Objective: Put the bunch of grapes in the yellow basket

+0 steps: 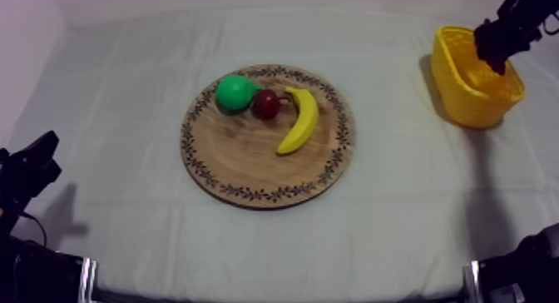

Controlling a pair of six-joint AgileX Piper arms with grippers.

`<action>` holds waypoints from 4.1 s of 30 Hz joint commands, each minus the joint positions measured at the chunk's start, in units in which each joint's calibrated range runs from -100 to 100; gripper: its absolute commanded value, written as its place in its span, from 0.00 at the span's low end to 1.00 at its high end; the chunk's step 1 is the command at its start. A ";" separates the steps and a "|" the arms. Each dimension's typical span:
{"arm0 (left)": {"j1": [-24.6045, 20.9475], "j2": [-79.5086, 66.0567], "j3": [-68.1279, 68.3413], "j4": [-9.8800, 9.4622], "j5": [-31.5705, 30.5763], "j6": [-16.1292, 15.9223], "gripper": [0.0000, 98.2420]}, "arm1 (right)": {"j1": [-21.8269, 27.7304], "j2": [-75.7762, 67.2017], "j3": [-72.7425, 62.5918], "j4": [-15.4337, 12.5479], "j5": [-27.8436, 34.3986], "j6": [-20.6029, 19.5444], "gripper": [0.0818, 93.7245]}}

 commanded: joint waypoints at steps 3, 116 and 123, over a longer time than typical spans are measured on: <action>-0.01 0.00 -0.04 -0.04 -0.03 0.00 0.00 | 0.39 3.49 -1.00 -1.29 -0.11 1.50 0.41; -0.01 0.00 -0.04 -0.04 -0.03 0.03 0.00 | -3.89 -112.07 90.38 1.22 -30.77 -0.99 0.02; -0.01 0.00 -0.04 -0.04 -0.03 0.05 0.00 | -3.90 -112.07 90.38 1.24 -30.73 1.48 0.01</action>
